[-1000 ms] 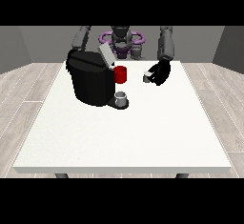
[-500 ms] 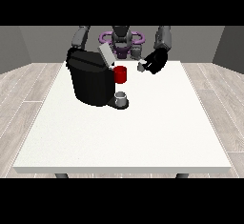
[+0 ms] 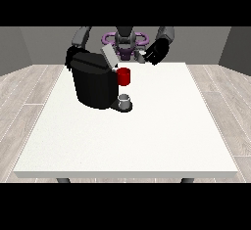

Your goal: Insert the coffee pod into the coffee machine and close the lid

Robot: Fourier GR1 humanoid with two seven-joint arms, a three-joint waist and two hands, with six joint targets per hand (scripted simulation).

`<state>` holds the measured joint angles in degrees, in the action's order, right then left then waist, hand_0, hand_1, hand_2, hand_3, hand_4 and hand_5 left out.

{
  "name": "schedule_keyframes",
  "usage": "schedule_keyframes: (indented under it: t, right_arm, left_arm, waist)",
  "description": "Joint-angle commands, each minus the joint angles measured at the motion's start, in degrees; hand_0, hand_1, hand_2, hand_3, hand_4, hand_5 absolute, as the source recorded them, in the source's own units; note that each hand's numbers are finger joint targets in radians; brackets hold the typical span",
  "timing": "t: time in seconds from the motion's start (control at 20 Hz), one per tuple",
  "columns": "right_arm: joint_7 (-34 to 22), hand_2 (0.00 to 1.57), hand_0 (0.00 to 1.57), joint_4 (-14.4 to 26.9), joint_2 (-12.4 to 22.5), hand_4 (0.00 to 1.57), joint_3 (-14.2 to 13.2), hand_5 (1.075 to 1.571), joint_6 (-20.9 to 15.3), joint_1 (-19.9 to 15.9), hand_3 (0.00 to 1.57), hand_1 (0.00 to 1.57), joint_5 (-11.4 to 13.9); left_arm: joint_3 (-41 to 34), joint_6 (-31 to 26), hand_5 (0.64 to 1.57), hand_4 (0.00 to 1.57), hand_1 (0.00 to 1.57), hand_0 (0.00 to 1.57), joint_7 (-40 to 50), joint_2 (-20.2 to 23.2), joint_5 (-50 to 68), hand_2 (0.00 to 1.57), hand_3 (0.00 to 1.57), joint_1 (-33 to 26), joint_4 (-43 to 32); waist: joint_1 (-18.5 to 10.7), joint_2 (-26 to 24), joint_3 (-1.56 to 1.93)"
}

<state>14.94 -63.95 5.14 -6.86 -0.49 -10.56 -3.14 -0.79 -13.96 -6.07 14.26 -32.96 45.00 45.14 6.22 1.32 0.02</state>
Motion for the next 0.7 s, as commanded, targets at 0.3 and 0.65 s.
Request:
schedule_keyframes:
  t: [0.3,0.65]
  right_arm:
    - [1.63,0.00,0.00,3.90,2.08,0.22,-4.14,1.571,0.39,-7.41,0.00,0.00,-3.00]
    - [6.02,0.00,0.00,0.90,1.41,0.14,0.84,1.571,6.46,-2.92,0.00,0.00,-1.57]
  left_arm:
    - [-3.30,-1.52,1.571,0.62,1.46,1.46,9.09,-2.68,2.72,1.45,1.33,11.07,2.96]
    - [-7.72,1.88,1.571,0.64,1.42,1.42,9.34,0.59,3.55,1.45,1.36,12.81,-1.12]
  waist:
    - [0.81,4.89,0.01]
    - [6.48,8.07,-0.01]
